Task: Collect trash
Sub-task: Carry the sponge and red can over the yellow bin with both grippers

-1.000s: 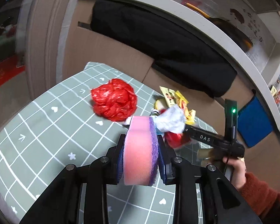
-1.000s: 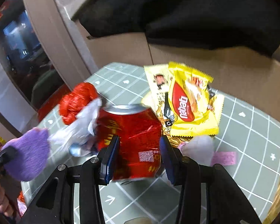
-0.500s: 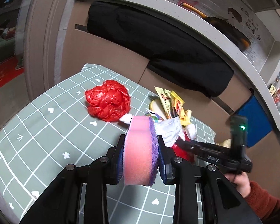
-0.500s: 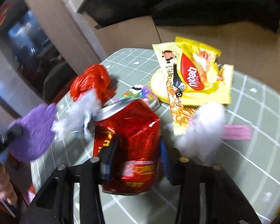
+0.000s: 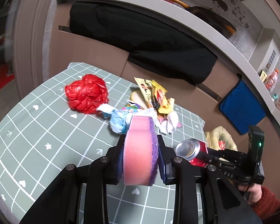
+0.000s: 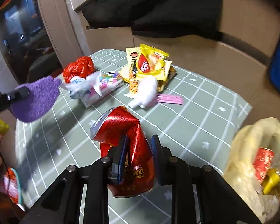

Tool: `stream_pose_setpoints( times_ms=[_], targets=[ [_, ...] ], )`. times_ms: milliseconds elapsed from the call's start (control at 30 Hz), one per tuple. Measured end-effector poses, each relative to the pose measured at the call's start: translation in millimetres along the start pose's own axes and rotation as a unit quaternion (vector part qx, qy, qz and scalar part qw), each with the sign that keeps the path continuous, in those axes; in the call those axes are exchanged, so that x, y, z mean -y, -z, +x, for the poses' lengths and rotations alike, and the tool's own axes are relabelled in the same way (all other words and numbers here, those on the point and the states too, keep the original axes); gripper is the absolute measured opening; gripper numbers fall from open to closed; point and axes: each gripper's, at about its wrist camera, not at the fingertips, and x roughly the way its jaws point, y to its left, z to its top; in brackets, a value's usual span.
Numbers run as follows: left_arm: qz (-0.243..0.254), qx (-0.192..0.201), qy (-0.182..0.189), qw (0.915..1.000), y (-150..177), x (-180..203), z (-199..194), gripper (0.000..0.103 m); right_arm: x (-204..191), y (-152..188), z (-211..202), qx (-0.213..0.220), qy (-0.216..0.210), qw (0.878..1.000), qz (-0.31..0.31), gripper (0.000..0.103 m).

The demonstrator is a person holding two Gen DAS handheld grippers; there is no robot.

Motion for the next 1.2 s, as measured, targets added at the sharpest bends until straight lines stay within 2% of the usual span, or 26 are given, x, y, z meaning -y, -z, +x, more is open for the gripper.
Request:
stream_pose_setpoints(
  times_ms=[200, 300, 400, 467, 567, 733, 833, 900, 1000, 1067, 1100, 1200],
  targets=[
    [0.003, -0.013, 0.003, 0.9999, 4, 6, 7, 0.031, -15, 13, 13, 0.007, 0.007, 1.0, -0.021, 0.038],
    [-0.001, -0.016, 0.002, 0.9999, 6, 4, 8, 0.031, -7, 10, 22, 0.004, -0.021, 1.0, 0.004, 0.039],
    [-0.004, -0.019, -0.001, 0.9998, 7, 4, 8, 0.031, 7, 6, 31, -0.01, -0.058, 0.997, 0.057, 0.04],
    [-0.003, -0.018, -0.003, 0.9998, 8, 4, 7, 0.031, 8, 8, 28, -0.017, -0.064, 0.995, 0.07, 0.04],
    [-0.003, -0.015, -0.008, 0.9999, 8, 2, 5, 0.032, 2, 17, 8, 0.013, -0.066, 0.996, 0.055, 0.04],
    [-0.008, -0.019, 0.004, 0.9998, 8, 6, 9, 0.032, -3, 30, -26, 0.065, -0.052, 0.995, 0.05, 0.041],
    [-0.007, -0.022, 0.009, 0.9997, 11, 9, 10, 0.032, -3, 33, -21, 0.054, -0.04, 0.996, 0.059, 0.044],
    [-0.006, -0.023, 0.01, 0.9997, 13, 11, 9, 0.032, 1, 36, -14, 0.047, -0.016, 0.995, 0.081, 0.045],
    [-0.01, -0.022, 0.005, 0.9997, 13, 8, 7, 0.032, 6, 39, -3, 0.044, -0.03, 0.99, 0.127, 0.05],
    [-0.015, -0.021, 0.002, 0.9997, 13, 5, 6, 0.032, 3, 40, 6, 0.036, -0.021, 0.991, 0.123, 0.053],
    [-0.017, -0.021, 0.001, 0.9996, 13, 4, 6, 0.032, 1, 40, 10, 0.029, -0.024, 0.992, 0.119, 0.054],
    [-0.017, -0.022, -0.001, 0.9996, 14, 3, 6, 0.032, 6, 45, 28, 0.002, -0.073, 0.987, 0.144, 0.058]
  ],
)
